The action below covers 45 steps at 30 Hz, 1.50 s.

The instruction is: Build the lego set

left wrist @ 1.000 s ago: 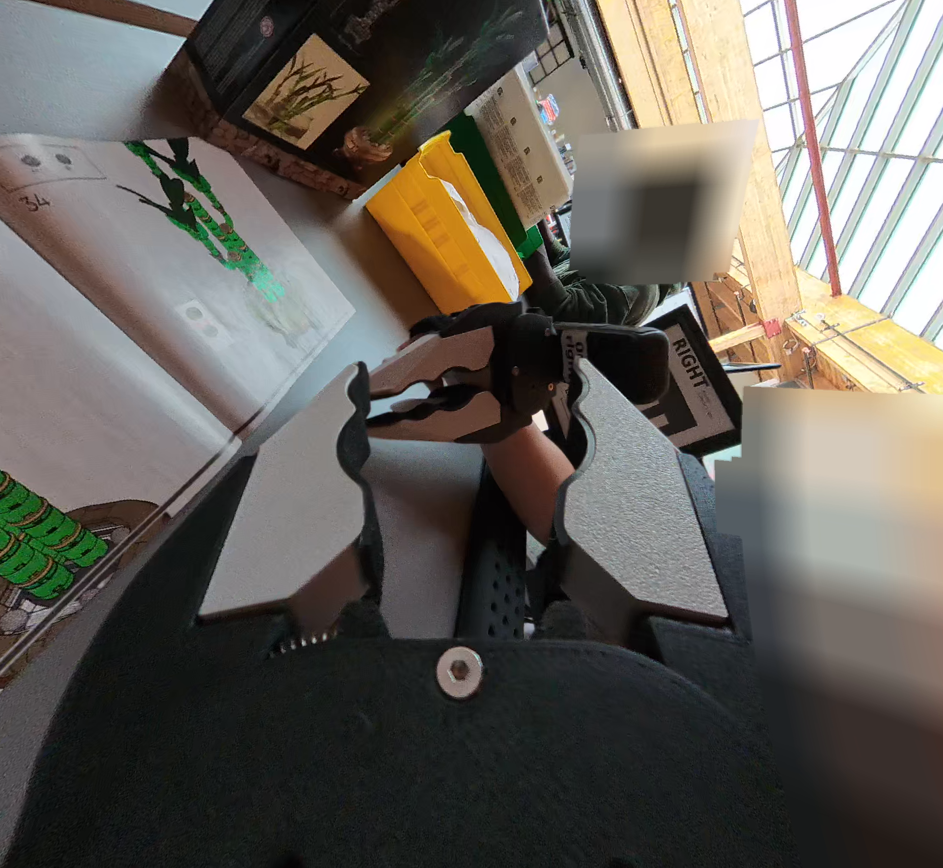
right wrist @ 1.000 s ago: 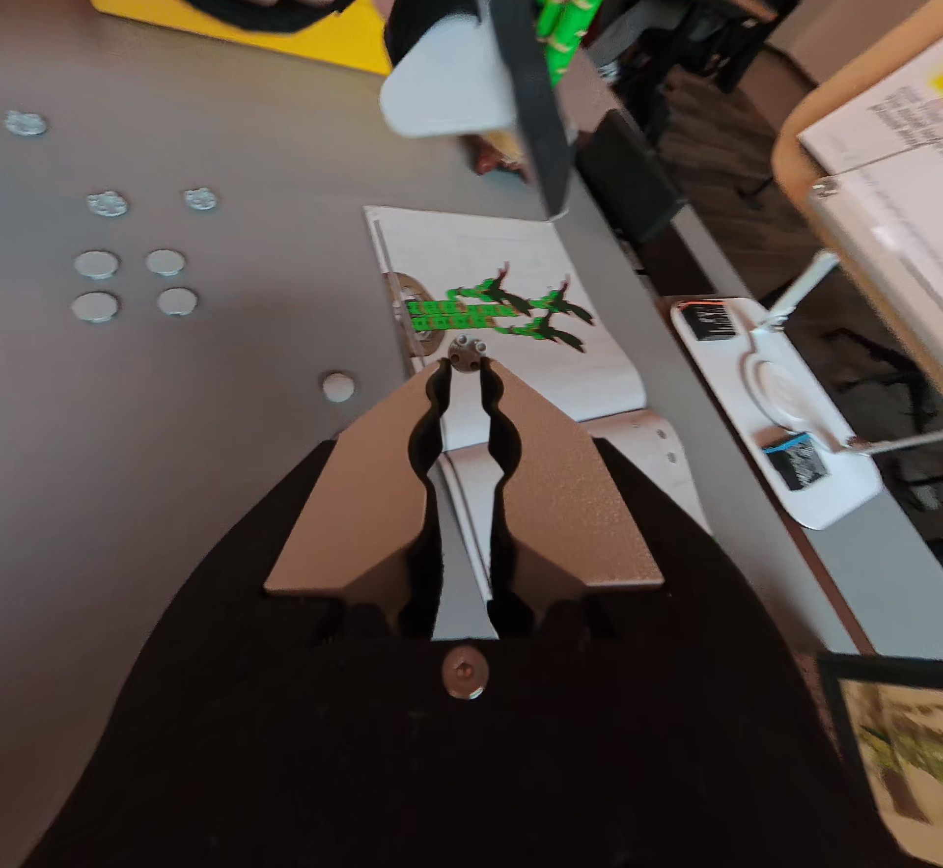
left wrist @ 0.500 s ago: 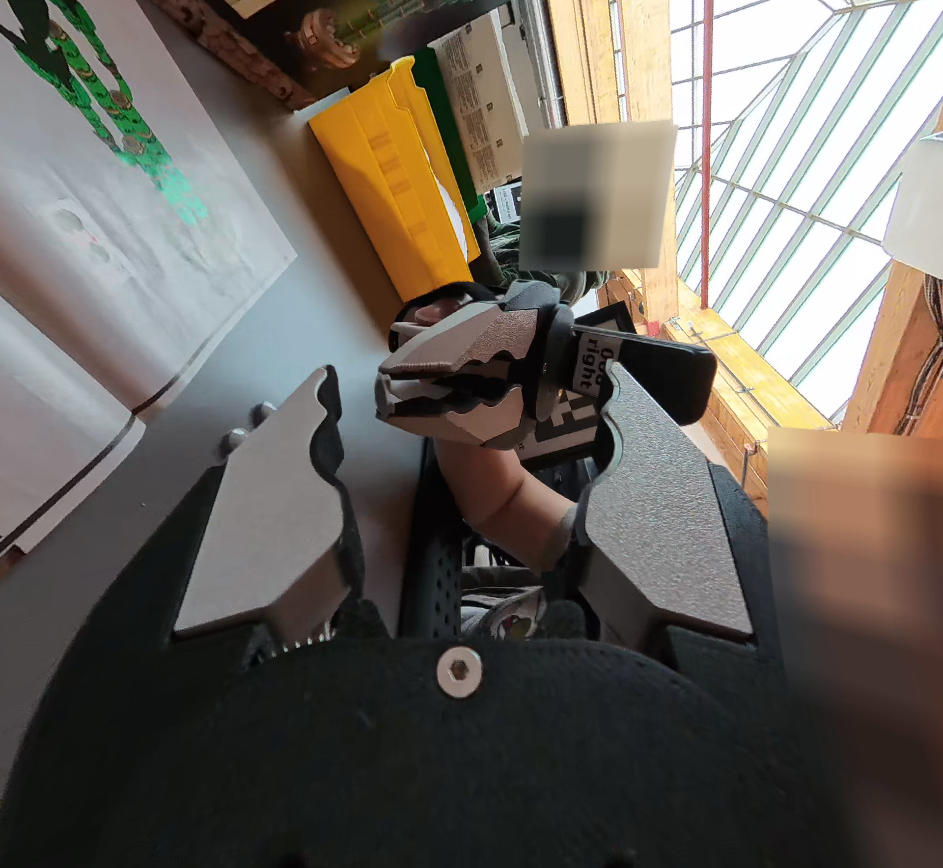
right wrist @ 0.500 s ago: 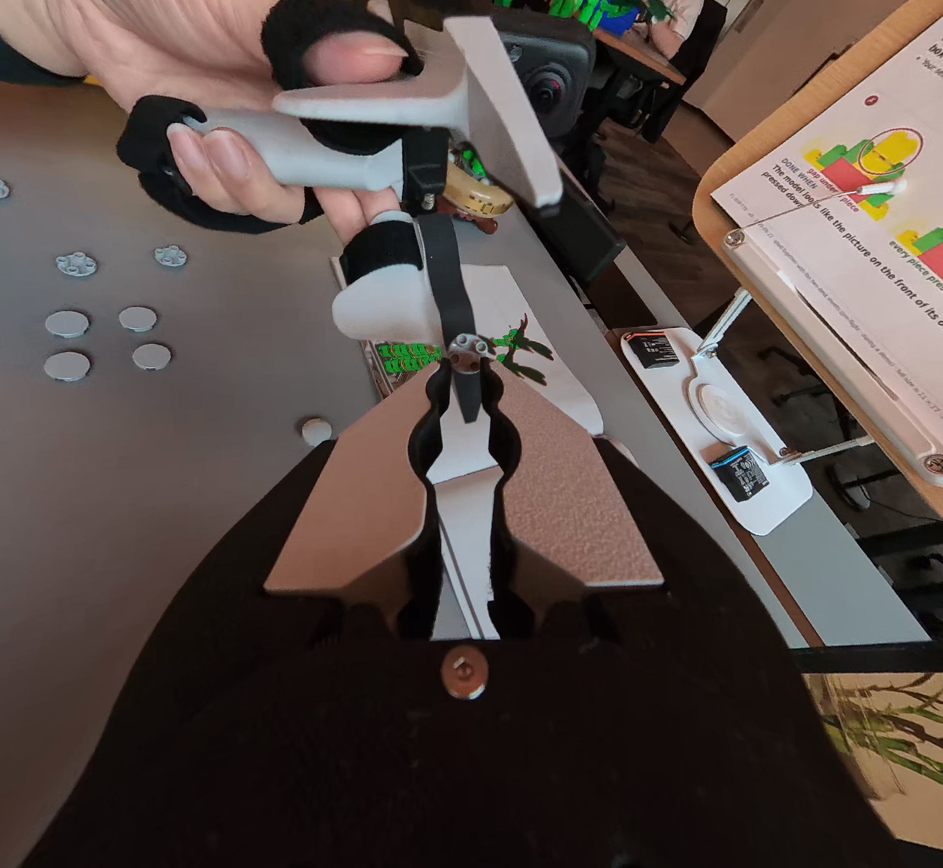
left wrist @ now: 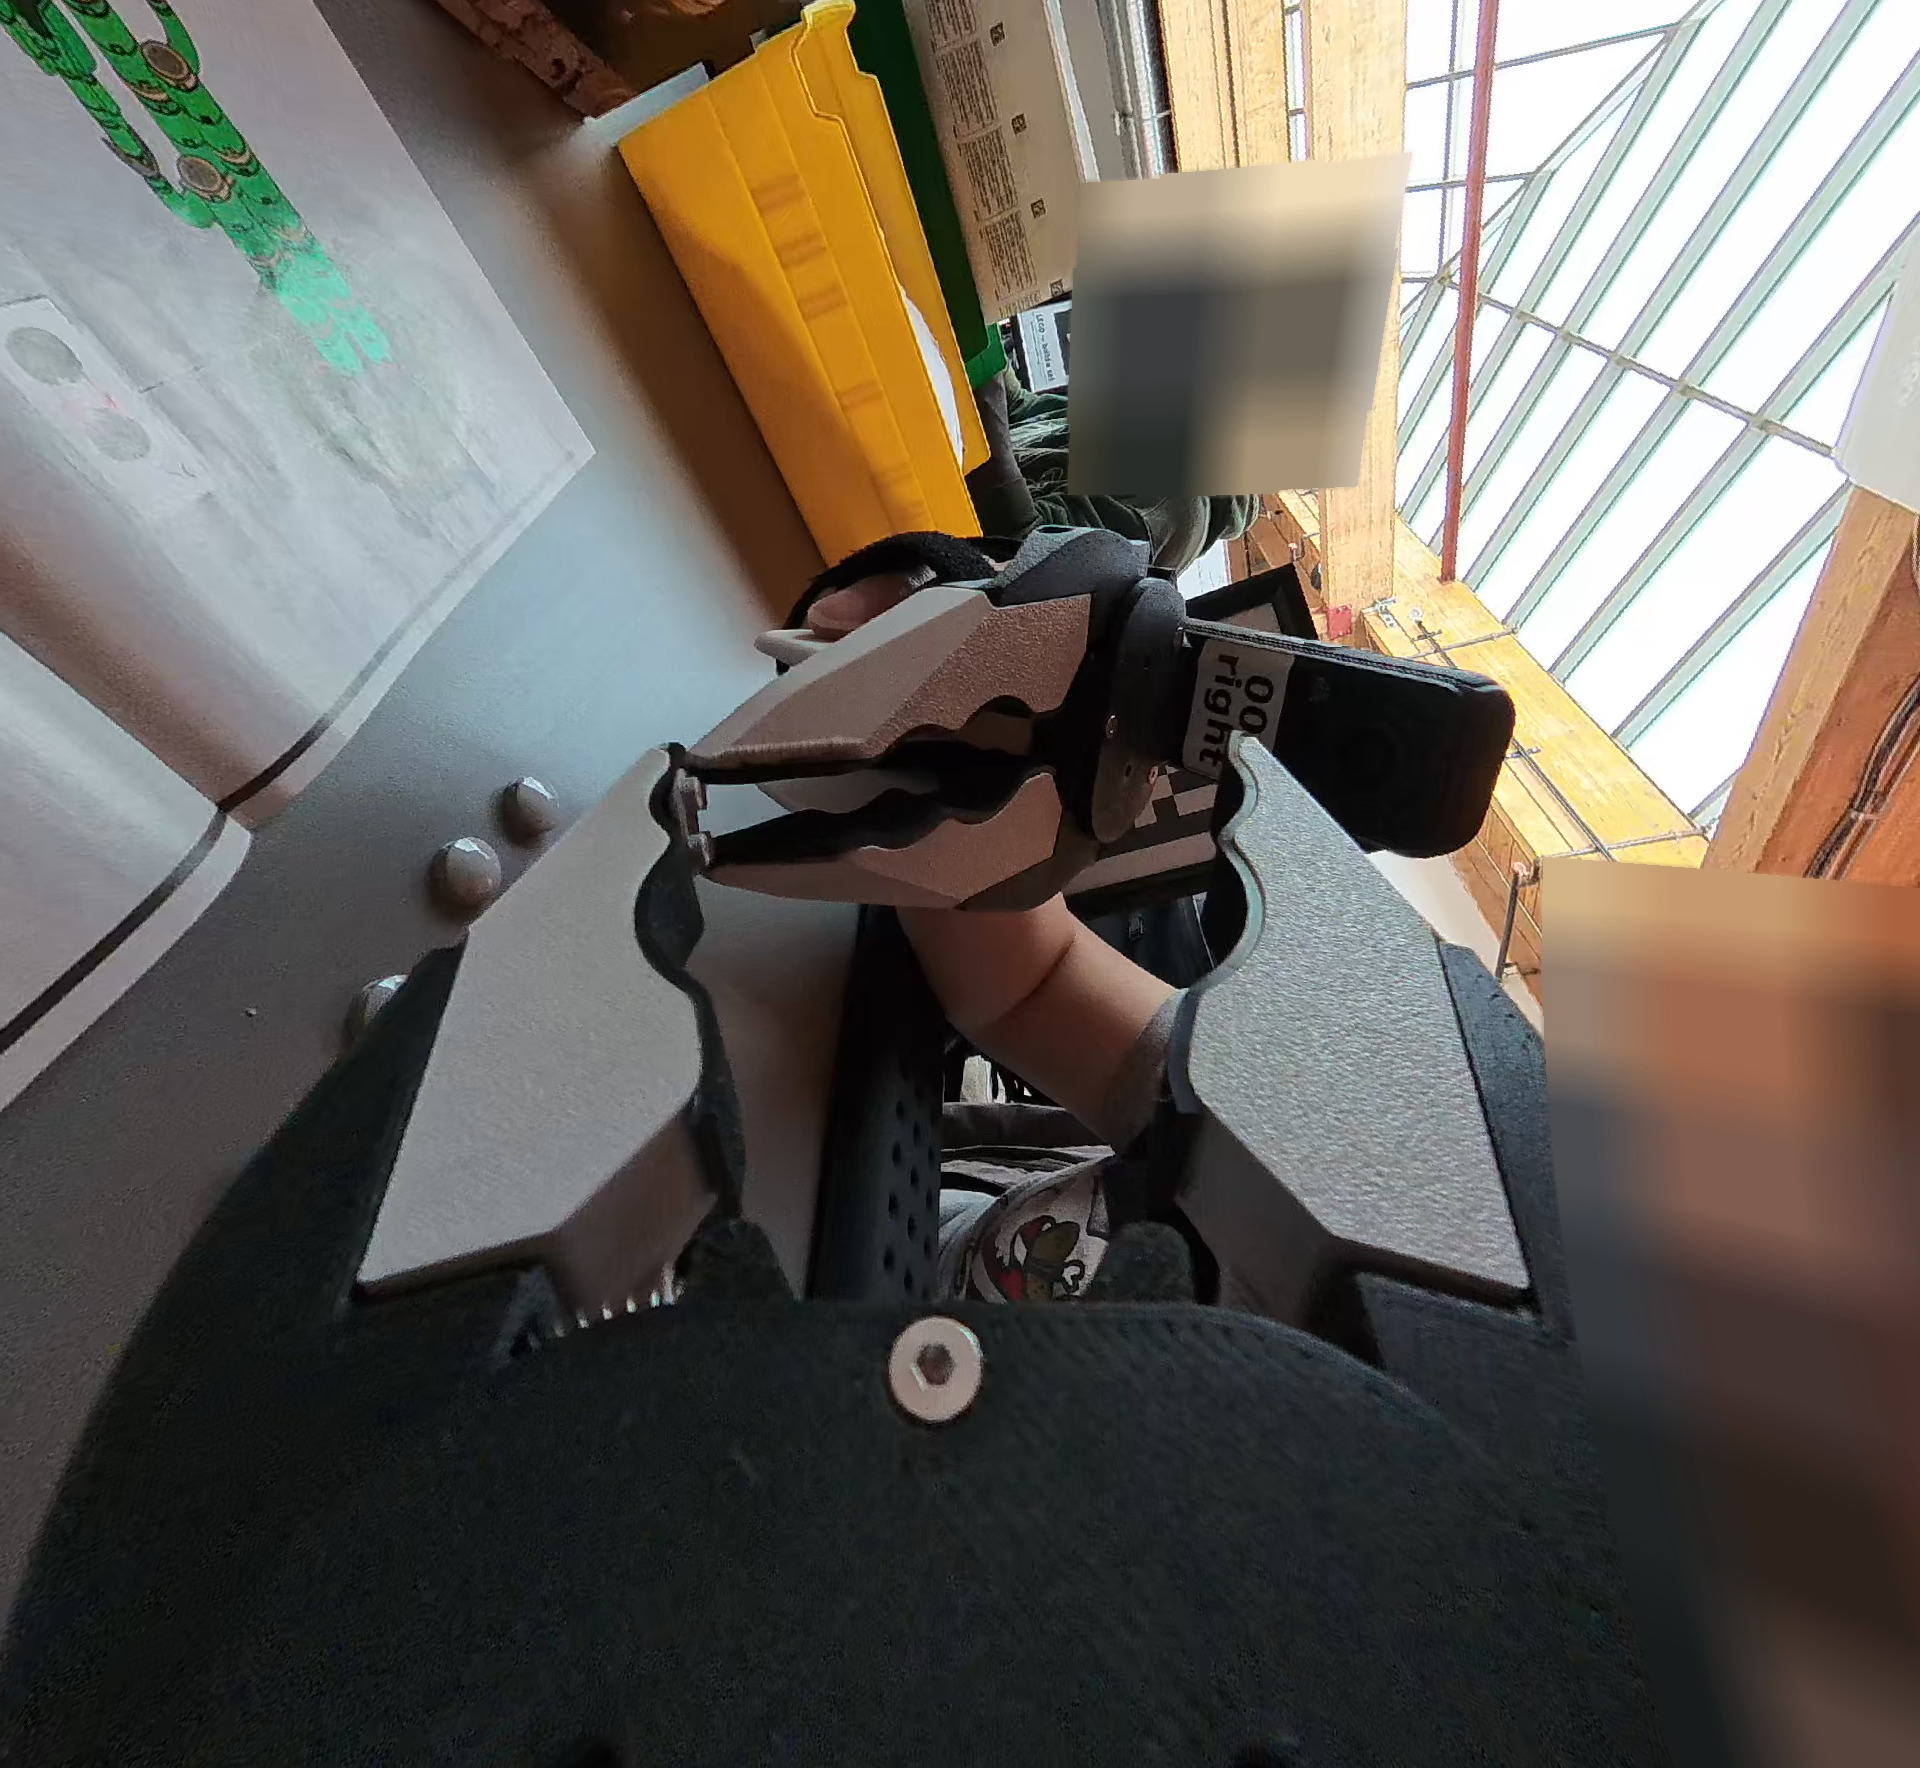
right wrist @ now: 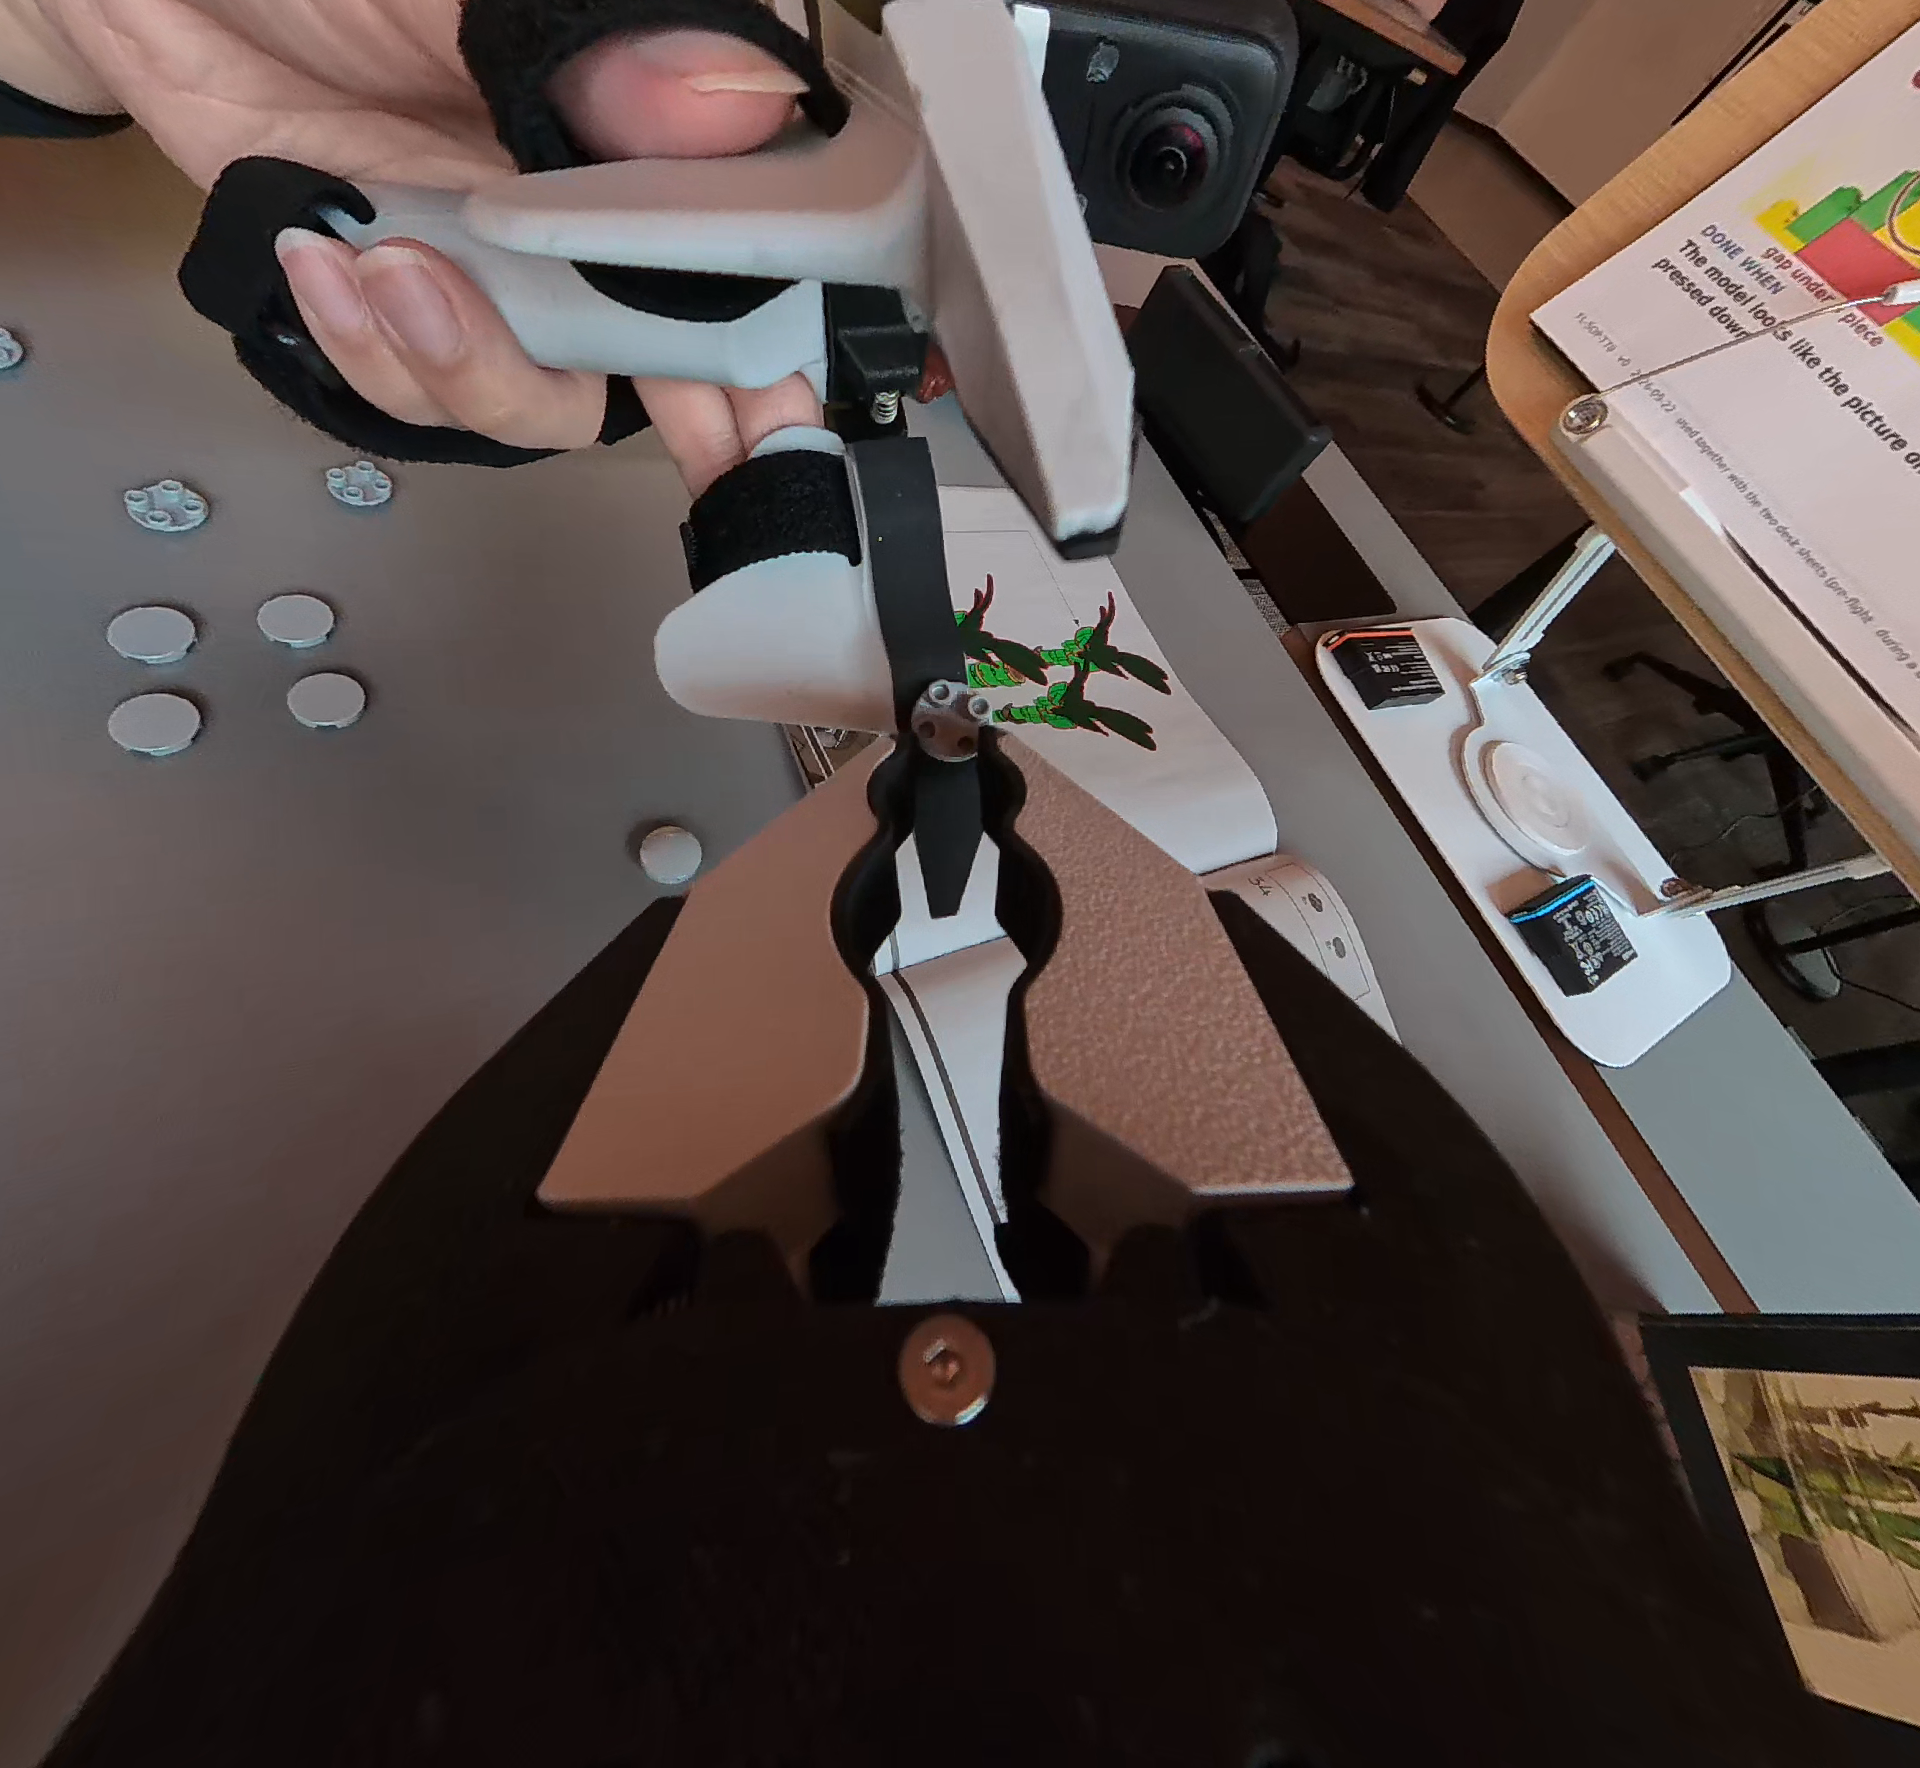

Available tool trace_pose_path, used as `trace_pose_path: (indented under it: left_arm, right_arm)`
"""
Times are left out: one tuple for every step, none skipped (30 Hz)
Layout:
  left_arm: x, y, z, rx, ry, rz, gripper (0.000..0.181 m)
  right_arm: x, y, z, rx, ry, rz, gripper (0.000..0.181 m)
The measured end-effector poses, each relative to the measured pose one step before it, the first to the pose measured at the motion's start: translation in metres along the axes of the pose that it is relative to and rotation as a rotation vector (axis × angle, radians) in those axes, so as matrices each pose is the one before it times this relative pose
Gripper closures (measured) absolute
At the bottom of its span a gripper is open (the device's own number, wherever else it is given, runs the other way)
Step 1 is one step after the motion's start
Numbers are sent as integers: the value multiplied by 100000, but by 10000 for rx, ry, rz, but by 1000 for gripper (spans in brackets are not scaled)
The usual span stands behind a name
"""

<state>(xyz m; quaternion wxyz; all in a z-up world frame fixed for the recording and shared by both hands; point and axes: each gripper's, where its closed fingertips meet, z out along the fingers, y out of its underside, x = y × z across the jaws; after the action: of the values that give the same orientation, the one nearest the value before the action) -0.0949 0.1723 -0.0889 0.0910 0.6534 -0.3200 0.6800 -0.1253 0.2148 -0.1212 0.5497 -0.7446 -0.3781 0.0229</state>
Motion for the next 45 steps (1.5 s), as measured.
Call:
trace_pose_path:
  left_arm:
    - [17,10,-10,-8,15,-25,83]
    - [20,4,-13,0,18,-21,84]
    - [17,-16,-12,9,19,-20,84]
    - [22,-16,5,13,26,-23,85]
    - [18,-26,-21,16,24,-28,85]
    - [-3,-43,-18,27,22,-31,85]
    - [38,-56,-13,34,44,-33,85]
    - [69,-58,-34,32,77,-44,86]
    - [89,-53,-51,28,95,-52,87]
    - [111,-61,-73,29,93,-44,87]
    - [105,-110,-115,34,76,-28,87]
    - [112,-132,-160,45,47,-6,87]
    - [113,-159,-214,67,19,27,88]
    - [124,-171,-254,76,-1,50,88]
    - [163,-182,-277,73,-4,59,87]
    - [194,-205,-314,83,0,63,87]
    - [210,-256,-366,110,2,72,87]
    - [195,-290,-390,126,-11,79,87]
    - [136,-277,-403,119,-40,81,87]
    - [79,-288,-407,115,-49,74,87]
    - [67,-278,-392,118,-33,53,88]
    - [61,-271,-360,119,-8,24,88]
    - [70,-242,-303,110,11,12,87]
    - [63,-178,-232,82,15,11,88]
    - [83,-135,-158,51,18,15,88]
    - [90,-65,-98,28,16,17,88]
    - [104,-30,-28,6,9,28,88]
    - [112,24,14,-19,3,39,88]
    - [110,56,44,-33,1,43,88]
    - [117,49,47,-28,1,34,87]
    - [82,29,54,-10,-3,19,87]
    - [58,-7,40,3,-9,18,86]
    - [30,14,33,-7,-14,22,86]
    - [26,31,41,-21,-3,17,86]
    - [63,27,43,-18,17,5,86]
    - [67,15,50,-6,24,0,86]
    - [56,27,53,-9,18,6,86]
    - [56,54,62,-22,10,10,86]
    - [33,57,60,-31,2,6,86]
    - [12,48,59,-19,-10,1,86]
    - [-39,7,28,1,-29,1,86]
    - [-84,-16,23,8,-48,4,86]
    - [-80,-9,6,3,-37,6,86]
    - [-40,12,6,-4,-9,-4,86]
    - [-7,9,14,-4,11,-14,86]
  right_arm:
    - [-25,-26,-2,20,-17,-16,170]
    - [5,-3,-14,12,-9,22,170]
    - [-21,-22,-6,26,-46,61,169]
    - [-72,-10,7,24,-80,88,168]
    - [45,-6,6,29,1,69,168]
    - [69,9,-5,11,19,41,167]
    - [-10,-25,-12,20,-23,19,167]
    - [22,-58,-37,38,-1,13,166]
    - [63,-99,-63,51,32,9,165]
    - [76,-187,-101,94,37,5,163]
    - [104,-350,-162,184,76,-17,161]
    - [79,-539,-227,292,80,-71,160]
    - [-24,-755,-291,404,54,-144,158]
    - [-235,-930,-350,496,-15,-246,159]
    - [-438,-1074,-357,565,-85,-342,159]
    - [-573,-1110,-293,560,-103,-370,161]
    - [-785,-1003,-140,486,-201,-347,164]
    - [-1015,-792,57,331,-298,-287,169]
    - [-1262,-615,255,227,-389,-292,173]
    - [-1454,-479,537,165,-476,-252,174]
    - [-1622,-69,819,-55,-639,-53,174]
    - [-1698,491,1037,-336,-781,250,173]
    - [-1286,1027,1169,-564,-644,526,171]
    - [-905,1250,1169,-592,-490,592,166]
    - [-859,1149,1083,-449,-544,572,162]
    - [-452,1160,924,-459,-356,560,161]
    - [-216,1005,774,-369,-243,488,161]
    - [-404,807,631,-317,-389,436,155]
    - [-406,671,520,-291,-382,374,151]
    - [-457,499,389,-218,-365,210,151]
    - [-196,298,304,-87,-144,32,151]
    - [3,207,225,-46,-2,-55,152]
    - [25,165,176,-83,-20,-17,154]
    - [96,74,93,-90,-18,46,156]
    - [100,-140,32,65,-2,12,156]
    - [97,-160,13,76,-5,22,156]
    - [38,-34,49,0,-53,21,157]
    - [10,88,89,-77,-69,-39,156]
    - [103,137,100,-120,22,-86,156]
    - [2,71,116,-95,-9,-146,156]
    - [-119,19,123,-76,-85,-172,156]
    - [-24,-87,50,-12,-51,-133,156]
    - [-10,-17,8,-67,-66,-120,156]
    - [24,29,-5,-74,-67,-67,156]
    - [64,27,-14,-58,-46,-10,156]
